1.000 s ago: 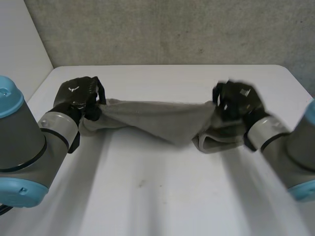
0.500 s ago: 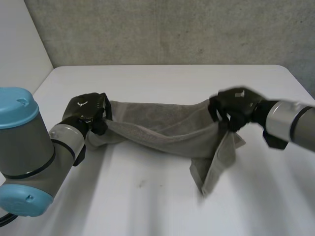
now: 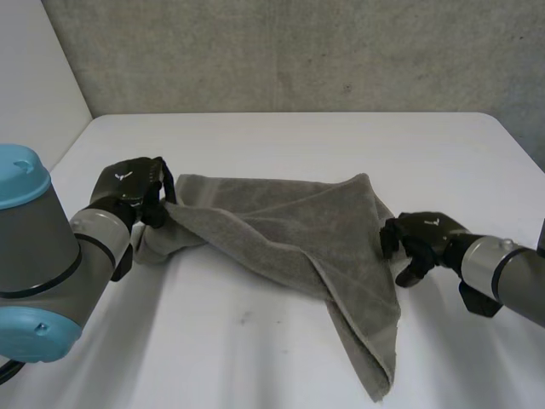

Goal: Fold the towel.

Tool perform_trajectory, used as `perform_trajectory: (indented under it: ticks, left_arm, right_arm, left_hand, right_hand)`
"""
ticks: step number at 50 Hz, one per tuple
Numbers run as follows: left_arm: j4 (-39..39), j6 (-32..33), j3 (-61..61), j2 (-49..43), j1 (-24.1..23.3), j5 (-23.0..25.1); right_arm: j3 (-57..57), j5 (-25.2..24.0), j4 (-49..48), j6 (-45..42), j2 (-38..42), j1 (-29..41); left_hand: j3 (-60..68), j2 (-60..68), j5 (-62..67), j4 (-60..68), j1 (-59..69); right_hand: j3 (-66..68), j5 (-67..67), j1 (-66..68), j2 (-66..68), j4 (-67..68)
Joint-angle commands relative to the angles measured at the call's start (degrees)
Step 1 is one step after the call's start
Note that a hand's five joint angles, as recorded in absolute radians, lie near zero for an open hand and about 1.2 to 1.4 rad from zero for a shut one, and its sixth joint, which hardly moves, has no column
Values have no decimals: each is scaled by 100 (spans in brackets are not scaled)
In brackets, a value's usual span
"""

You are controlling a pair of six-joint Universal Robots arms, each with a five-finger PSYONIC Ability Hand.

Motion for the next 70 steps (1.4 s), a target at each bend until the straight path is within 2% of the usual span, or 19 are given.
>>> perform_trajectory:
  ticks: [1, 4, 9, 11, 16, 21, 32, 40, 43, 45, 48, 52, 59, 61, 62, 64, 67, 69, 70]
  left_arm:
    - [-3, 8, -19, -12, 23, 5]
    - [-3, 8, -45, -21, 23, 5]
    - [-3, 8, -81, -4, 23, 5]
    - [-3, 8, -89, 5, 23, 5]
    - [-3, 8, -81, 5, 23, 5]
    - [-3, 8, -89, -21, 14, 5]
    - [15, 8, -89, -30, 14, 5]
    - [15, 8, -89, -39, 14, -4]
    - [15, 8, -89, -39, 23, -4]
    - [15, -1, -89, -39, 23, -4]
    - [15, -1, -81, -39, 23, -4]
    - [15, -1, -81, -39, 23, -4]
    - [6, -1, -81, -30, 23, -4]
    - [6, -1, -81, -21, 23, -4]
    - [-3, -1, -72, -12, 23, -13]
    - [-3, 7, -72, 22, 23, -13]
    - [-11, 43, -19, 84, -21, -4]
    - [-20, 51, 25, 146, -56, -4]
    - [-29, 51, 51, 276, -74, -4]
  right_arm:
    - [248, -120, 14, 90, -120, 10]
    - [266, -121, -3, 161, -182, 27]
    - [503, -121, -346, 1049, -657, 45]
    - [800, -86, -774, 1810, -981, 80]
    - [1310, -59, -1232, 2401, -1491, 264]
    - [1479, 37, -1681, 2341, -923, 922]
    - [1523, 222, -2033, 2323, -68, 1196]
    - [1487, 987, -2657, 2209, 134, 1416]
    - [1479, 1479, -2780, 1901, 160, 1486]
    - [1514, 2021, -2798, 1368, 90, 1486]
    - [1575, 2391, -2798, 892, -32, 1443]
    - [1741, 2446, -2807, 645, -252, 1390]
    - [2006, 2033, -2798, 557, -490, 1284]
    - [2050, 1700, -2746, 565, -551, 1066]
    - [2050, 1699, -2745, 565, -551, 1065]
    - [1980, 1314, -2693, 600, -831, 846]
    - [1892, 1075, -2640, 609, -1123, 748]
    - [1638, 524, -2299, 671, -1630, 468]
    - [1637, 521, -2297, 671, -1633, 467]
  left_hand:
    - [1034, 1027, 1136, 1023, 1188]
    - [1034, 1027, 1136, 1023, 1188]
    - [1034, 1027, 1136, 1023, 1188]
    - [1034, 1027, 1136, 1023, 1188]
    - [1034, 1027, 1136, 1023, 1188]
    - [1034, 1027, 1136, 1023, 1188]
    - [1034, 1027, 1136, 1023, 1188]
    - [1034, 1027, 1136, 1023, 1188]
    - [1034, 1027, 1136, 1023, 1188]
    - [1034, 1027, 1136, 1023, 1188]
    - [1034, 1027, 1136, 1023, 1188]
    - [1034, 1027, 1136, 1023, 1188]
    - [1034, 1027, 1136, 1023, 1188]
    - [1034, 1027, 1136, 1023, 1188]
    - [1034, 1027, 1136, 1023, 1188]
    - [1034, 1027, 1136, 1023, 1188]
    - [1034, 1027, 1136, 1023, 1188]
    - [1034, 1027, 1136, 1023, 1188]
    - [1034, 1027, 1136, 1023, 1188]
  right_hand:
    - [-285, -174, -267, -321, -290]
    - [-522, -411, -503, -557, -527]
    - [-1716, -1605, -1698, -1752, -1721]
    - [-2336, -2225, -2318, -2372, -2341]
    - [-3043, -2932, -3025, -3079, -3048]
    - [-3322, -3211, -3304, -3358, -3327]
    - [-3322, -3211, -3304, -3358, -3327]
    - [-3322, -3211, -3304, -3358, -3327]
    - [-3322, -3211, -3304, -3358, -3327]
    - [-3322, -3211, -3304, -3358, -3327]
    - [-3322, -3211, -3304, -3358, -3327]
    - [-3322, -3211, -3304, -3358, -3327]
    - [-993, -882, -974, -1028, -998]
    - [1382, 1493, 1400, 1346, 1377]
    - [1396, 1507, 1414, 1360, 1391]
    - [3669, 3780, 3687, 3633, 3663]
    - [3678, 3789, 3696, 3642, 3673]
    - [3678, 3789, 3696, 3642, 3673]
    - [3678, 3789, 3696, 3642, 3673]
